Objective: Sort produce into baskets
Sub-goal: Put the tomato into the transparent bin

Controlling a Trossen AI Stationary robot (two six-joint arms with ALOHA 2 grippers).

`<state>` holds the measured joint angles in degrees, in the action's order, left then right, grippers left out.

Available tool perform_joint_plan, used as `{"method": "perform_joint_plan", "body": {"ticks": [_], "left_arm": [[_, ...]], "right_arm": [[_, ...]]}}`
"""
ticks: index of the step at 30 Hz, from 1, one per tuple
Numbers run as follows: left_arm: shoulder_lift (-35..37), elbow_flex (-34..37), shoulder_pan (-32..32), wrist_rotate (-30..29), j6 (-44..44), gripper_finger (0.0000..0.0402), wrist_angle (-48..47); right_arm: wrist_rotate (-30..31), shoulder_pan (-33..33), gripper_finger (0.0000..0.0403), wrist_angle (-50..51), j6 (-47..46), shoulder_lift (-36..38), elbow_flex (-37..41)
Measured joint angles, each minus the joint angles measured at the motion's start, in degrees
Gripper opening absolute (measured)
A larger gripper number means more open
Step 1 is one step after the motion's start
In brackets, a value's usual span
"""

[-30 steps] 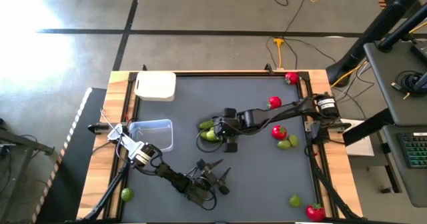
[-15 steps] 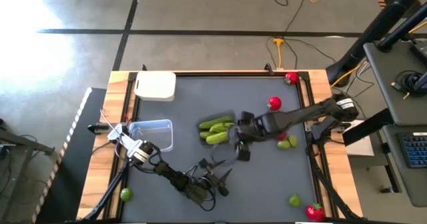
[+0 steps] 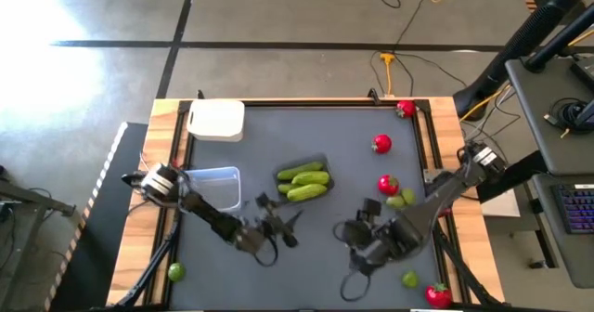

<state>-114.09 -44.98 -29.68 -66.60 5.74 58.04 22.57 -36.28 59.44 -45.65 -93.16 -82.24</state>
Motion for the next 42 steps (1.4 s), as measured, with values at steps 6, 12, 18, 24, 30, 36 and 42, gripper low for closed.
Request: {"method": "perform_joint_plan", "body": {"ticks": [6,12,18,24,30,36,42], "left_arm": [[9.43,12.1,7.32,24.51,-17.11,0.021,0.25],[14.6,14.0,10.3,31.6,-19.14,0.021,0.57],[16.0,11.91,10.28,32.28,-11.51,0.021,0.68],[16.01,9.71,10.11,42.08,-1.99,0.021,-0.16],[16.05,8.1,10.23,38.39,2.15,0.0224,-5.27],[16.01,9.34,10.03,36.87,2.49,0.0264,-5.8],[16.17,9.5,9.78,36.93,2.6,0.0296,-5.75]], "right_arm": [[0.45,-4.85,0.0254,2.32,-11.45,-1.54,0.66],[0.62,-5.46,0.0251,12.02,-22.17,-2.28,0.94],[-2.29,-2.39,0.0237,31.04,-34.14,-2.18,1.48],[-12.42,6.93,0.0228,26.19,-20.85,2.75,8.93],[-12.85,18.93,0.0246,28.96,-8.23,3.98,13.86],[-20.22,32.45,0.0301,28.11,2.36,3.9,16.74],[-23.08,42.63,0.0363,24.34,6.89,3.81,20.45]]}}
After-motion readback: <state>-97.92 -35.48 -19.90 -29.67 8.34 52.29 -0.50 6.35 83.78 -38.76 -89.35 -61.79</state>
